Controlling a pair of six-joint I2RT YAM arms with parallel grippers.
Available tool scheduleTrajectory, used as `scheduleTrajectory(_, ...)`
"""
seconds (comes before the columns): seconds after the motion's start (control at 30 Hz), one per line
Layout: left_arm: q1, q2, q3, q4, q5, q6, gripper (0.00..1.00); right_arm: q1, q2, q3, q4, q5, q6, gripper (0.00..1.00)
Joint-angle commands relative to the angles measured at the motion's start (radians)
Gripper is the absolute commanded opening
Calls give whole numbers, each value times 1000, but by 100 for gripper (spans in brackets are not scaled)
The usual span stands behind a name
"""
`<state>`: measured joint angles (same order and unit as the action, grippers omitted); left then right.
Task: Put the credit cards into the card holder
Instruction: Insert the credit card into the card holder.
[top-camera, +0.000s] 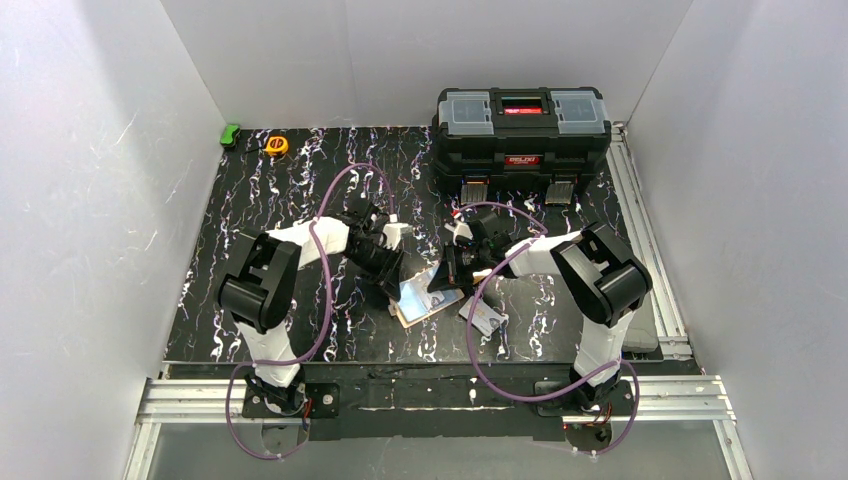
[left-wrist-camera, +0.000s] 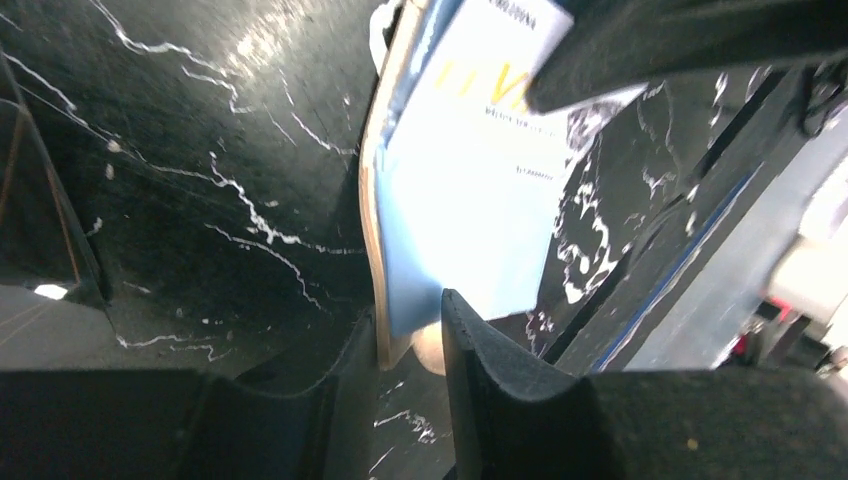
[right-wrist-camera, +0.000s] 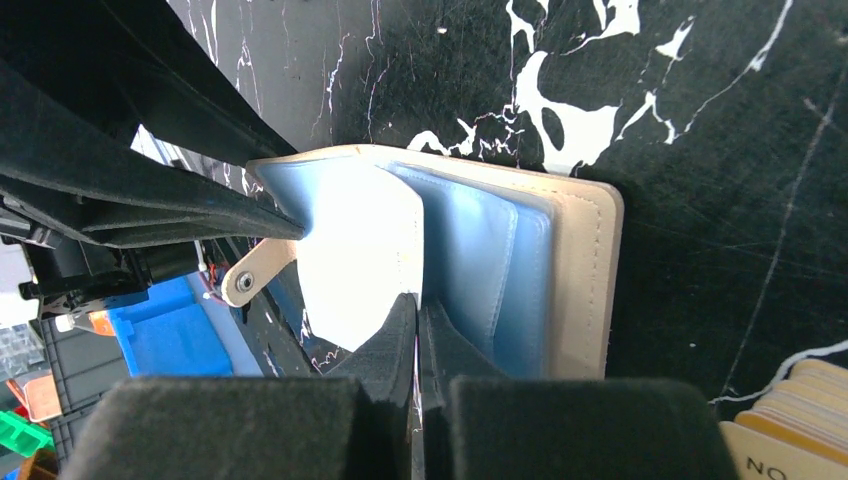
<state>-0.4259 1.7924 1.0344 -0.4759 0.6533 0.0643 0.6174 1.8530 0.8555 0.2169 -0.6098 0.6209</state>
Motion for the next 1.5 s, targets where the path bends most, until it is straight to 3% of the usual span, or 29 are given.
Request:
scheduleTrajectory(0.0, -6, -68, 6, -142, -42, 276, 28, 21, 45, -3, -97, 83, -61, 1)
scheduleTrajectory(0.23, -21, -136, -53, -149, -147, 567, 26, 41, 44, 20, -126, 110, -71, 1)
scheduleTrajectory(0.67, -67, -114, -35, -114, -171, 629, 21, 93, 45, 78, -183, 122, -124, 2)
scheduleTrajectory(0.97, -73, -131, -71, -79, -197, 603, 15, 115, 48, 104, -243, 175, -147, 29)
scheduleTrajectory(1.3, -70, -148, -110, -68, -206, 523, 9, 196, 10, 144, -351, 337, -198, 38)
scheduleTrajectory(1.37, -68, -149, -109, -80, -200, 522, 9, 207, 14, 156, -376, 362, -207, 48)
scheduleTrajectory(1.47, -67, -153, -109, -85, -199, 524, 8, 208, 2, 158, -403, 413, -218, 51)
